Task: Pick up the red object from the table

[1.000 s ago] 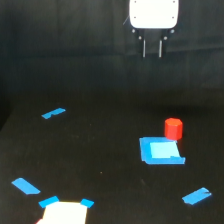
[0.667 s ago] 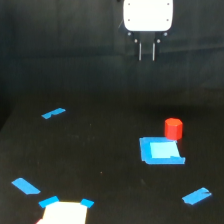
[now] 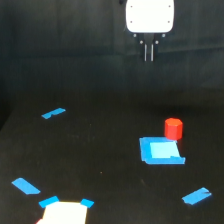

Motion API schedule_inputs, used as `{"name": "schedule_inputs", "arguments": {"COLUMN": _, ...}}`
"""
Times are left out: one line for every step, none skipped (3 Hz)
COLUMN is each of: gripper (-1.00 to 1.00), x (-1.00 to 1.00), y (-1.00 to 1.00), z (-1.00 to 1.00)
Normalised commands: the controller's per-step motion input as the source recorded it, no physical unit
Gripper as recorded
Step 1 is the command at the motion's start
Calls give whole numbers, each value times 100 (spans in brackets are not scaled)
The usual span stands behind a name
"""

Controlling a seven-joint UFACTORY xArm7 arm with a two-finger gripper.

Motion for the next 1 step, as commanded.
{"name": "schedule_inputs", "arguments": {"gripper": 100, "x": -28, "y": 79, "z": 100}}
